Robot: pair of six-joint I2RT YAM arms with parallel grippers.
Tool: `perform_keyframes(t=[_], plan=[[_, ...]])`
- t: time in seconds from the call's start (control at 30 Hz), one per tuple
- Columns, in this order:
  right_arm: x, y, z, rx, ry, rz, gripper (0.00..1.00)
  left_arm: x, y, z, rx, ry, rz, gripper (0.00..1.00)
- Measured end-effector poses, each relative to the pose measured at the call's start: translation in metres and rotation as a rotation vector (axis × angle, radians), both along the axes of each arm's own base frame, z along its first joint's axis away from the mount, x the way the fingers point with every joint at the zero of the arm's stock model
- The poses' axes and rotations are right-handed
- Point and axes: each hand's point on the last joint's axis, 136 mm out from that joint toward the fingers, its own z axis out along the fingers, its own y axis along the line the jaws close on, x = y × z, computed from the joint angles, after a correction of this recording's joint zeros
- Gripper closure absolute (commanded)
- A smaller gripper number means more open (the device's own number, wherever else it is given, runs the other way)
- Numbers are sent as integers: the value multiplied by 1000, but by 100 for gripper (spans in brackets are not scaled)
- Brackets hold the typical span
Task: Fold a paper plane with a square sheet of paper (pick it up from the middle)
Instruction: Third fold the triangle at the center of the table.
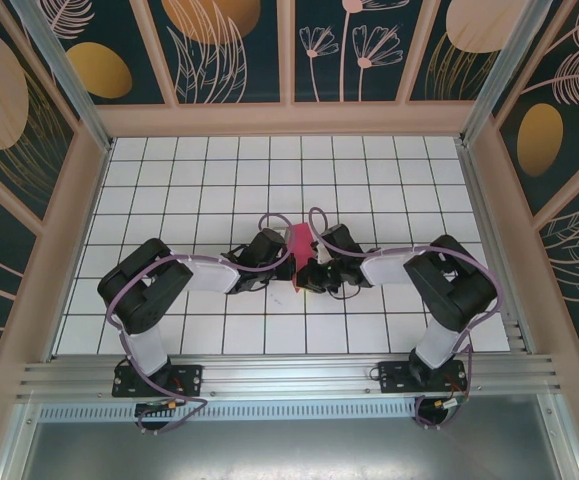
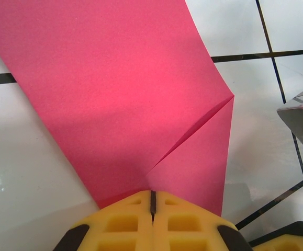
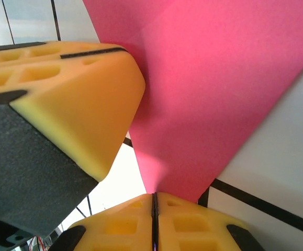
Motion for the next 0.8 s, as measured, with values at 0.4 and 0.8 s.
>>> perform_keyframes(t=[0.4, 0.8], plan=[[-12, 3, -3, -5, 11, 25, 88, 0, 0, 0, 0, 0, 0, 98], [32, -34, 34, -9, -116, -107, 66, -1, -1, 1, 20, -28, -44, 96]])
